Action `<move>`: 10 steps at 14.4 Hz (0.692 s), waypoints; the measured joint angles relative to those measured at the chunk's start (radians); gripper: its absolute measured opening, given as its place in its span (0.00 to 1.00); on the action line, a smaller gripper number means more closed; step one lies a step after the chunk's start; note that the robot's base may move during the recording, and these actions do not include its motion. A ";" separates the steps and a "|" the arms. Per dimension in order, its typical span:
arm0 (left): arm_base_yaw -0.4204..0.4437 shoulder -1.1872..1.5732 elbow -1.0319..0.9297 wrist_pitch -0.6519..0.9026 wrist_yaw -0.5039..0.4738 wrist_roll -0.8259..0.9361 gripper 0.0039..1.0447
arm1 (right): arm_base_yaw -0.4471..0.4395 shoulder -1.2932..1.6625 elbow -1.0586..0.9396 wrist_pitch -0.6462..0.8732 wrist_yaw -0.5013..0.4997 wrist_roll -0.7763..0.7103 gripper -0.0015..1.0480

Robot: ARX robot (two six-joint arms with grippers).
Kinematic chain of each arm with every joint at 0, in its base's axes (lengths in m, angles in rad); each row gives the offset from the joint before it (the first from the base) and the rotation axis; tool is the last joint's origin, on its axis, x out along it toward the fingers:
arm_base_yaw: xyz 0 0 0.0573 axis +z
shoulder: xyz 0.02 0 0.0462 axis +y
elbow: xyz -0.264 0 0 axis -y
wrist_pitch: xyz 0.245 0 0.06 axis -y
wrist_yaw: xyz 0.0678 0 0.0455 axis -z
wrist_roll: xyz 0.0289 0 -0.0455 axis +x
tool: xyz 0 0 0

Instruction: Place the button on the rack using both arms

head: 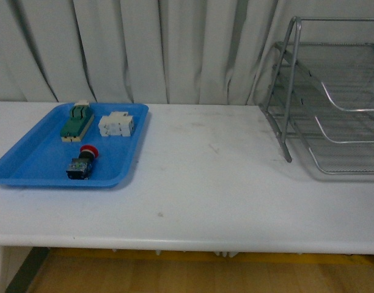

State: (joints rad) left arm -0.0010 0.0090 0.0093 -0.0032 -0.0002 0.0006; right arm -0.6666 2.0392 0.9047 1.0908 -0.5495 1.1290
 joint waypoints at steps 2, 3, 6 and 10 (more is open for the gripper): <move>0.000 0.000 0.000 0.000 0.000 0.000 0.94 | 0.050 0.060 -0.027 0.157 -0.009 0.183 0.94; 0.000 0.000 0.000 0.000 0.000 0.000 0.94 | 0.087 0.083 -0.030 0.197 -0.010 0.257 0.94; 0.000 0.000 0.000 0.000 0.000 0.000 0.94 | 0.165 0.149 -0.030 0.190 -0.007 0.367 0.94; 0.000 0.000 0.000 0.000 0.000 0.000 0.94 | 0.206 0.231 -0.018 0.194 -0.005 0.416 0.94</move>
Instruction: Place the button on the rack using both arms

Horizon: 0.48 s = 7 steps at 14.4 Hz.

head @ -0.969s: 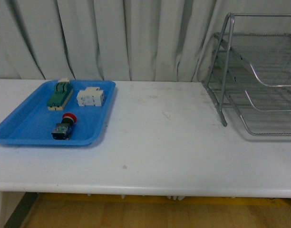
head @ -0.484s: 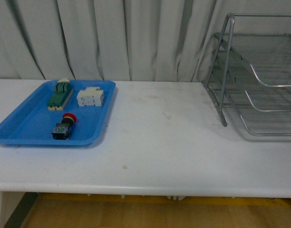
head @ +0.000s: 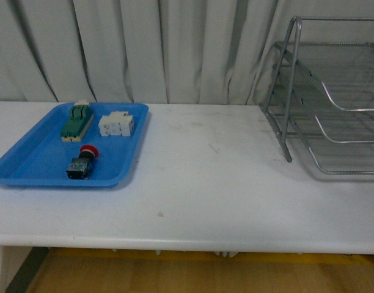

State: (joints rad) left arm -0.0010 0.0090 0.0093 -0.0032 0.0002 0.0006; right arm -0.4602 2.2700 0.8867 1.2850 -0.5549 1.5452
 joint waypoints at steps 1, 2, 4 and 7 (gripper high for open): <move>0.000 0.000 0.000 0.000 0.000 0.000 0.94 | 0.009 0.014 0.000 -0.001 -0.001 0.000 0.94; 0.000 0.000 0.000 0.000 0.000 0.000 0.94 | 0.018 0.034 0.002 0.002 -0.004 -0.001 0.94; 0.000 0.000 0.000 0.000 0.000 0.000 0.94 | 0.035 0.056 0.010 -0.003 -0.007 -0.007 0.94; 0.000 0.000 0.000 0.000 0.000 0.000 0.94 | 0.049 0.068 0.044 0.000 -0.009 -0.021 0.94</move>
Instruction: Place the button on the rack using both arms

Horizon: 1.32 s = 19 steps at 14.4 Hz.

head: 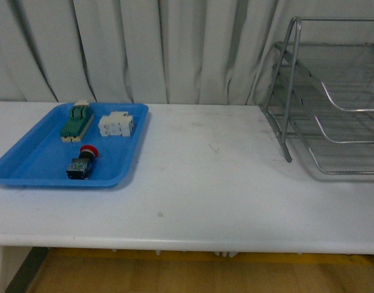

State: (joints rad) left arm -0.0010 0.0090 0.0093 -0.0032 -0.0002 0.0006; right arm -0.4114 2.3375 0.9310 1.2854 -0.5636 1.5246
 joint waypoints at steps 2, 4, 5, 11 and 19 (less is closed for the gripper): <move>0.000 0.000 0.000 0.000 0.000 0.000 0.94 | 0.007 0.012 0.019 0.003 0.002 -0.013 0.94; 0.000 0.000 0.000 0.000 0.000 0.000 0.94 | 0.014 0.040 0.026 0.000 0.004 -0.027 0.94; 0.000 0.000 0.000 0.000 0.000 0.000 0.94 | 0.014 0.047 0.026 0.000 0.006 -0.029 0.94; 0.000 0.000 0.000 0.000 0.000 0.000 0.94 | 0.026 0.058 0.094 0.002 0.011 -0.045 0.94; 0.000 0.000 0.000 0.000 0.000 0.000 0.94 | 0.036 0.105 0.184 -0.024 0.016 -0.091 0.30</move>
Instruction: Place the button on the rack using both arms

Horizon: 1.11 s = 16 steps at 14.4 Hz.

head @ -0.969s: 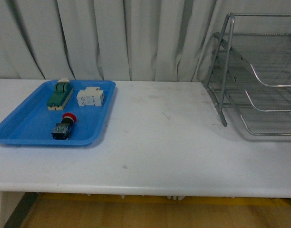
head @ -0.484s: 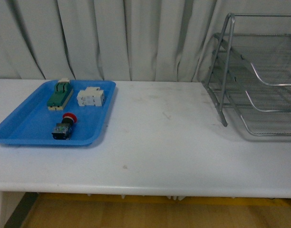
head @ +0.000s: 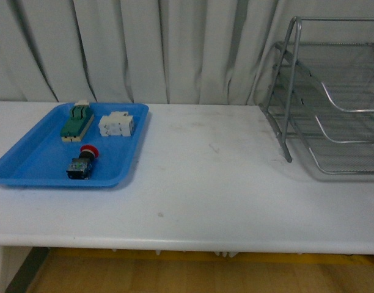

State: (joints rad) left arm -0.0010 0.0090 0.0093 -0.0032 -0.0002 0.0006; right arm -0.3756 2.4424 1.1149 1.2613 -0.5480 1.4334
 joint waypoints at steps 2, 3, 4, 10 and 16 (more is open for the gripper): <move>0.000 0.000 0.000 0.000 0.000 0.000 0.94 | -0.019 0.011 -0.019 0.019 -0.005 0.011 0.04; 0.000 0.000 0.000 0.000 0.000 0.000 0.94 | -0.026 0.011 -0.033 0.026 -0.012 0.025 0.03; 0.000 0.000 0.000 0.000 0.000 0.000 0.94 | -0.032 0.010 -0.051 0.032 -0.014 0.025 0.03; 0.000 0.000 0.000 0.000 0.000 0.000 0.94 | -0.084 -0.046 -0.216 0.059 -0.029 0.031 0.03; 0.000 0.000 0.000 0.000 0.000 0.000 0.94 | -0.140 -0.110 -0.398 0.083 -0.051 0.005 0.03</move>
State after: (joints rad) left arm -0.0010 0.0090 0.0093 -0.0032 -0.0006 0.0006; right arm -0.5152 2.3325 0.7170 1.3441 -0.5991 1.4380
